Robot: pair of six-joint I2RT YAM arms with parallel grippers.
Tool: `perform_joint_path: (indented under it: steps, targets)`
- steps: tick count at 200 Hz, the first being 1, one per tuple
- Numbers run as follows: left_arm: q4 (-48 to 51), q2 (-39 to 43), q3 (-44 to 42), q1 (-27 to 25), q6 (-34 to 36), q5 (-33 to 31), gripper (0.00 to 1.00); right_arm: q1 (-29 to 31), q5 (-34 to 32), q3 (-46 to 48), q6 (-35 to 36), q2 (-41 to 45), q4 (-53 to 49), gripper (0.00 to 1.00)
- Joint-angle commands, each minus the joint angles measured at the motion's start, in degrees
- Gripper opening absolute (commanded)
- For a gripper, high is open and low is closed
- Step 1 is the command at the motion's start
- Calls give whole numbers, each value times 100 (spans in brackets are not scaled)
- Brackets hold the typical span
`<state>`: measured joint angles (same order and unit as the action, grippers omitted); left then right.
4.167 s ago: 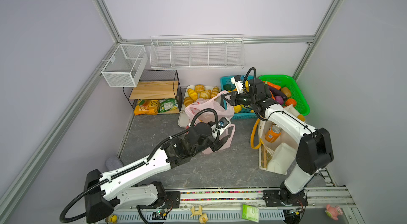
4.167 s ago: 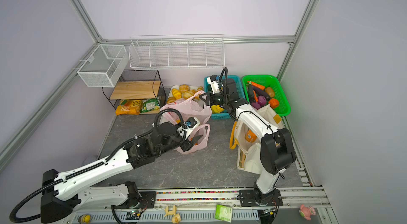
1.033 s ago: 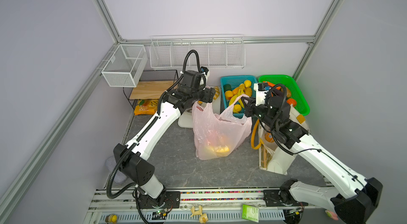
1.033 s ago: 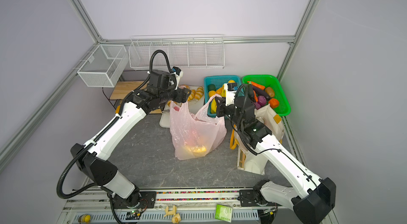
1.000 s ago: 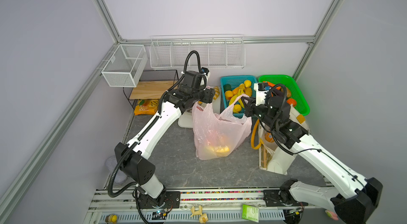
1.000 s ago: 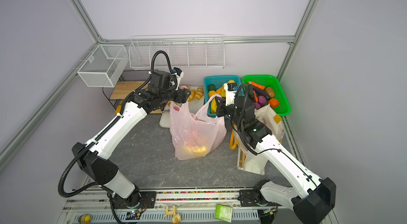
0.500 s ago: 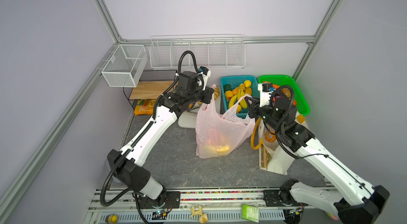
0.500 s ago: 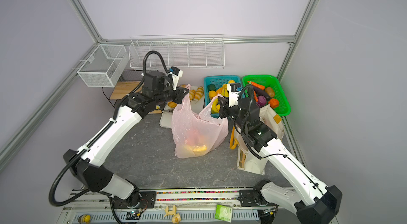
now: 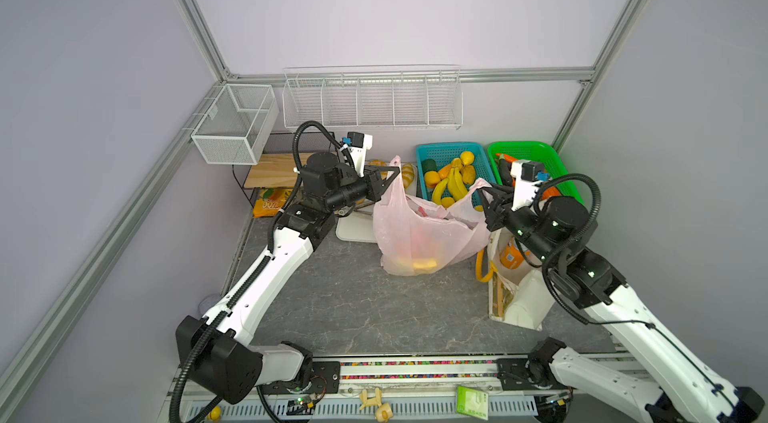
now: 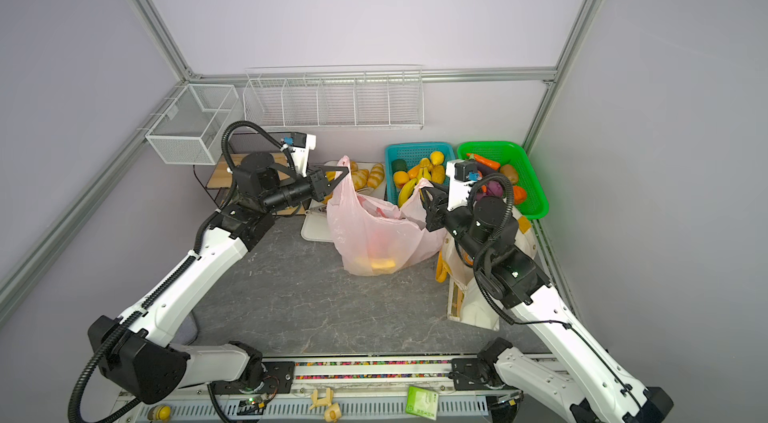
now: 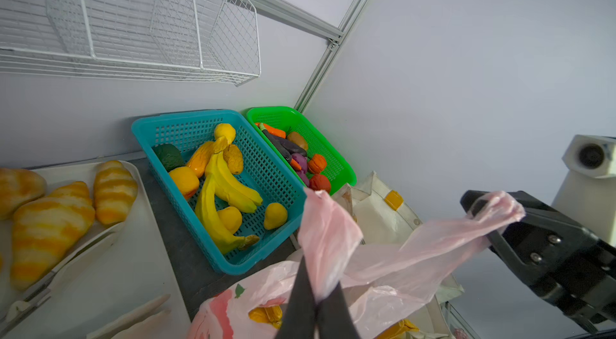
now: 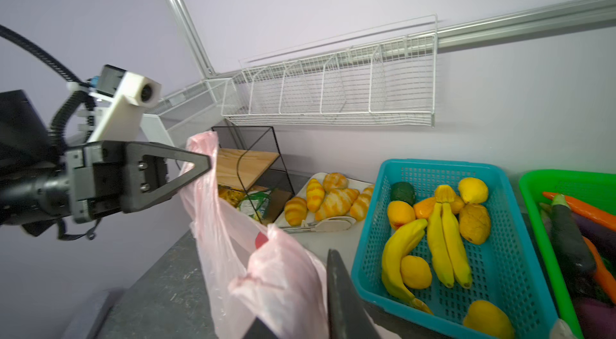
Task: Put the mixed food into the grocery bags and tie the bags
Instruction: 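Hold both pink bag handles and raise them above the bag opening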
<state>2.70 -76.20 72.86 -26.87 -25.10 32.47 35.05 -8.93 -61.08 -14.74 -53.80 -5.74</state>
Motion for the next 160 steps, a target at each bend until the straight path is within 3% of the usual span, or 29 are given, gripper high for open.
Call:
perform_joint_path:
  steps: [1, 33, 46, 54, 62, 83, 99, 129, 160]
  targets:
    - [-904, -7, -214, 54, -260, 477, 0, 36, -820, 40, 128, -332, -192, 28]
    - [-991, 61, -272, 94, -343, 550, 0, 37, -1410, -919, 741, -924, -1131, 64]
    - [-995, 123, -279, 93, -382, 526, 0, 39, -1435, -1147, 1071, -920, -1245, 77]
    - [-986, 165, -289, 94, -411, 496, 0, 49, -1366, -1237, 1284, -873, -1237, 93]
    - [-954, 209, -303, 90, -440, 427, 0, 84, -1258, -1303, 1464, -816, -1216, 100]
    - [-910, 306, -372, 95, -541, 227, 0, 393, -1356, -1327, 2014, -674, -960, 91]
    - [-927, 363, -426, 92, -728, 156, 0, 708, -1517, -1302, 2463, -615, -696, 90]
    - [-989, 444, -527, 94, -994, 87, 0, 1557, -1222, -1226, 3198, -765, -167, 89]
    - [-798, 514, -571, 90, -1036, -25, 0, 2095, -2004, -1221, 3579, -1112, 105, 88]
